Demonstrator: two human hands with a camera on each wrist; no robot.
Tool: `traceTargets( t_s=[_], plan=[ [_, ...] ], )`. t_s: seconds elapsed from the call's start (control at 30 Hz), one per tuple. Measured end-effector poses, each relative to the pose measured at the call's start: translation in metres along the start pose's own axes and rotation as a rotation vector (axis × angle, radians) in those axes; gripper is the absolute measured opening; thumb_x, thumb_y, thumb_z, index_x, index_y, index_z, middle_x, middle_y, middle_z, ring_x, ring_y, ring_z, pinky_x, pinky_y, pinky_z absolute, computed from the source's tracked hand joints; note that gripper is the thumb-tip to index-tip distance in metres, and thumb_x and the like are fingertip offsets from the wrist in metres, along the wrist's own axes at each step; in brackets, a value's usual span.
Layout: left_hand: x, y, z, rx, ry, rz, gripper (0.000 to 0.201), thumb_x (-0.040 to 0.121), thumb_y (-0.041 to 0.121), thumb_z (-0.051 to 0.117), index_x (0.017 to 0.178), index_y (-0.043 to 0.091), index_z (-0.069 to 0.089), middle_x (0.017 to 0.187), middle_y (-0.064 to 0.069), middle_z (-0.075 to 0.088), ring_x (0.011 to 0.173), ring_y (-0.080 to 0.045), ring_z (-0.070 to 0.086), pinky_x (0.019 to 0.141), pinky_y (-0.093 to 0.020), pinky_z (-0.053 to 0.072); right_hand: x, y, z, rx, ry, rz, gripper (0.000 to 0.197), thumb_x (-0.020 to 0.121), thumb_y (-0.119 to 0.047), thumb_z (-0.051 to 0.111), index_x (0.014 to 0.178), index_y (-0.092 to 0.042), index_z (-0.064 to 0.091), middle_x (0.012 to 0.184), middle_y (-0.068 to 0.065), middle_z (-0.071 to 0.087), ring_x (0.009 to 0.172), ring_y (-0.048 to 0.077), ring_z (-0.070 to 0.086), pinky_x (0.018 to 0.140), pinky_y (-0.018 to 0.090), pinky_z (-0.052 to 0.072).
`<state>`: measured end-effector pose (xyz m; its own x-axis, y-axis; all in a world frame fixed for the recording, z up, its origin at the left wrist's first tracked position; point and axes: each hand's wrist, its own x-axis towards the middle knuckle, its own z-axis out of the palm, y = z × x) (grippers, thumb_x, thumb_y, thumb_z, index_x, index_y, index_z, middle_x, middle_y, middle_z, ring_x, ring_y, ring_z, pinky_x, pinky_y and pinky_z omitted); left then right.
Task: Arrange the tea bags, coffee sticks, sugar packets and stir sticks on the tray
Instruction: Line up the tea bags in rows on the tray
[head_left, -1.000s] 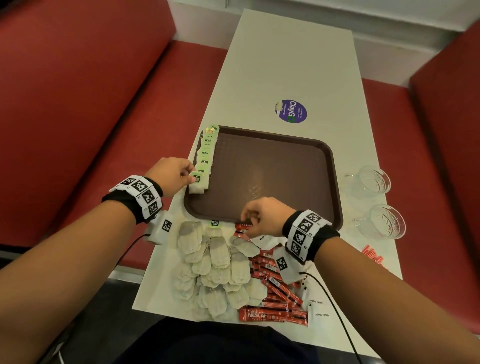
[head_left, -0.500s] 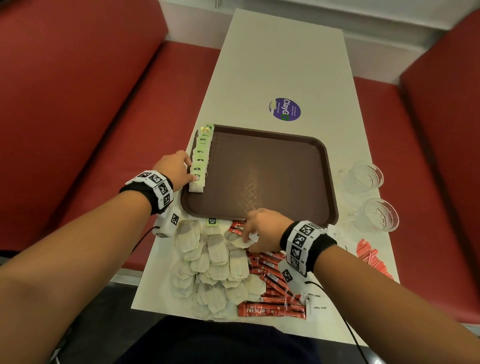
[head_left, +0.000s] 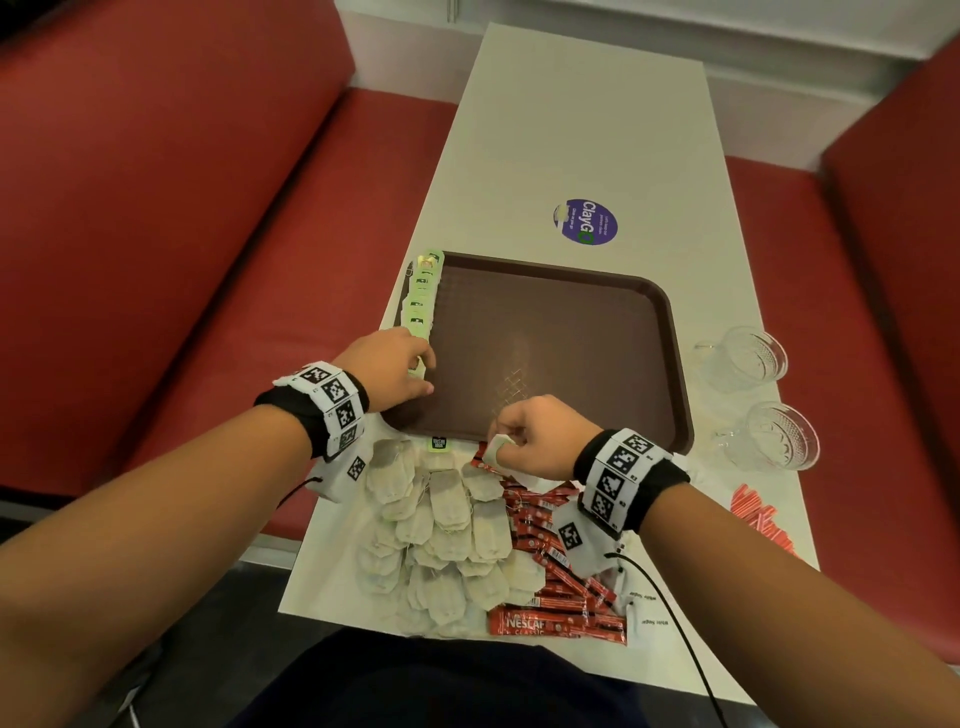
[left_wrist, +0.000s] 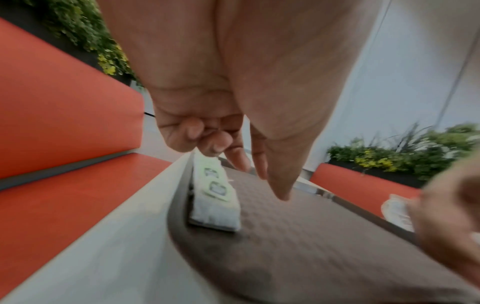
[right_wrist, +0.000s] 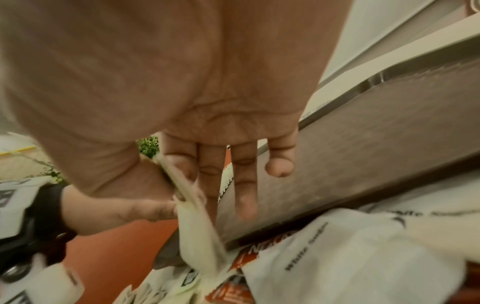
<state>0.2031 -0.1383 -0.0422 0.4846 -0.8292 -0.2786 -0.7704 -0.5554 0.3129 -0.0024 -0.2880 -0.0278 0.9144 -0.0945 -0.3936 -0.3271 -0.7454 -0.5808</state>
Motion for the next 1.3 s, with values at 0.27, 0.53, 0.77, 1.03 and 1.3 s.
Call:
traceTargets(
  t_s=[0.27,0.53,0.77,1.03,1.3],
  plan=[
    [-0.048,0.033,0.021,0.319,-0.217,0.277,0.021,0.092,0.044,0.058,0.104,0.034,0.071,0.099,0.011,0.060,0.094,-0.014,0.059,0.068,-0.028,0.041,0.001,-0.002,0.005,0.133,0.073,0.020,0.026,0.079,-0.021,0.059,0.056,-0.019,0.045,0.089,-0.009,0.076,0.068,0.016,0.065,0.062,0.038,0.054],
    [-0.053,0.041,0.042,0.444,-0.193,0.201,0.022,0.089,0.043,0.056,0.081,0.024,0.064,0.094,0.000,0.067,0.088,-0.027,0.065,0.066,-0.031,0.048,0.005,-0.005,0.013,0.095,0.126,0.049,0.027,0.084,-0.014,0.055,0.068,-0.020,0.035,0.065,0.001,0.043,0.059,0.018,0.038,0.059,0.035,0.038],
    [-0.057,0.045,0.020,0.146,-0.087,0.187,0.018,0.086,0.041,0.060,0.095,0.028,0.070,0.087,0.009,0.066,0.085,-0.016,0.061,0.073,-0.030,0.050,0.006,-0.005,0.014,-0.010,0.108,0.095,0.031,0.101,-0.043,0.048,0.082,-0.020,0.054,0.076,0.000,0.059,0.069,0.017,0.053,0.066,0.034,0.044],
    [-0.072,0.050,0.007,0.030,0.189,0.370,0.014,0.080,0.036,0.072,0.072,0.030,0.063,0.060,0.015,0.048,0.065,-0.006,0.047,0.066,-0.030,0.047,0.011,-0.016,0.008,0.215,0.145,0.042,0.037,0.098,-0.033,0.059,0.063,-0.019,0.054,0.053,-0.008,0.047,0.047,0.008,0.041,0.052,0.027,0.036],
    [-0.061,0.043,-0.012,-0.115,0.312,0.286,0.024,0.095,0.045,0.059,0.112,0.029,0.064,0.099,0.013,0.054,0.084,-0.007,0.053,0.076,-0.029,0.046,0.016,-0.020,-0.004,0.059,0.302,-0.109,0.023,0.096,-0.037,0.061,0.084,-0.020,0.069,0.081,-0.011,0.060,0.074,0.008,0.054,0.067,0.025,0.039]
  ],
)
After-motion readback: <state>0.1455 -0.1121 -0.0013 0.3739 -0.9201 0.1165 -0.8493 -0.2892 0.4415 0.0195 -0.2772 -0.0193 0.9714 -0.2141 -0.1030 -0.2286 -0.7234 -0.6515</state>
